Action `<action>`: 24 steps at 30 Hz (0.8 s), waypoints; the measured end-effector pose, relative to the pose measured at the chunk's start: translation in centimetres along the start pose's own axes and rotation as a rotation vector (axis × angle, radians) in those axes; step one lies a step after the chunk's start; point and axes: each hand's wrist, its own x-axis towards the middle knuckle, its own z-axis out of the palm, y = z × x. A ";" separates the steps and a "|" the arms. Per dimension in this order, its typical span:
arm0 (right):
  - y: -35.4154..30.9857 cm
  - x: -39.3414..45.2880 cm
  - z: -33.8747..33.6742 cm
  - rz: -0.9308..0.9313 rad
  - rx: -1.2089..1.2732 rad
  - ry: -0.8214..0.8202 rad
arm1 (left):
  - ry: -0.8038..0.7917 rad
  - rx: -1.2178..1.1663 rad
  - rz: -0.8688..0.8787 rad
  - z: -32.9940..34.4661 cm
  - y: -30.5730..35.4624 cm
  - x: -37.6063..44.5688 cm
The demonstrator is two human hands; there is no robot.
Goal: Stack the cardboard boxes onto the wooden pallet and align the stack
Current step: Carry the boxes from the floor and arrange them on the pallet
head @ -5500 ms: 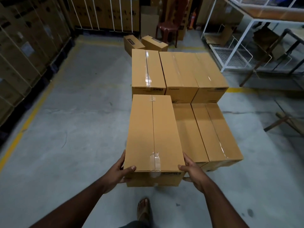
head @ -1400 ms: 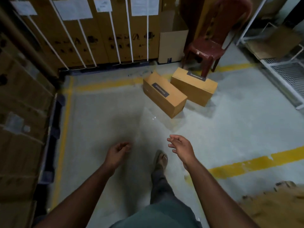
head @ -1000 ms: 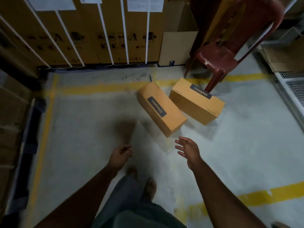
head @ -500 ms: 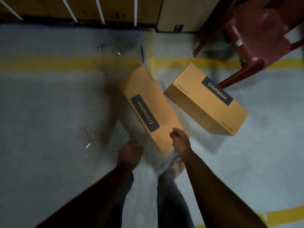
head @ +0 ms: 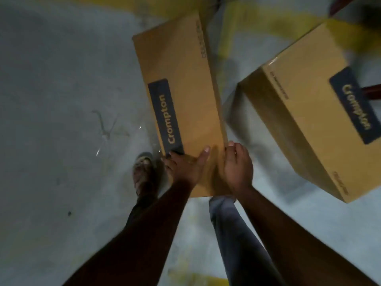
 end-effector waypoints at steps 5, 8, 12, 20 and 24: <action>1.4 2.5 1.7 0.094 0.181 -0.340 | 0.157 -0.130 0.148 -3.8 -3.7 3.2; 1.8 5.7 4.0 0.463 0.263 -0.330 | 0.091 -0.250 0.252 -6.4 -6.2 5.1; 3.0 7.1 7.9 0.555 0.098 -0.461 | 0.100 -0.397 0.241 -8.8 -10.0 7.5; -2.4 -3.9 11.4 0.073 0.115 -0.602 | 0.067 -0.504 0.113 -16.6 -20.7 5.7; -10.0 -13.8 8.1 -0.227 -0.118 -0.732 | 0.067 -0.751 -0.016 -22.1 -27.4 -4.2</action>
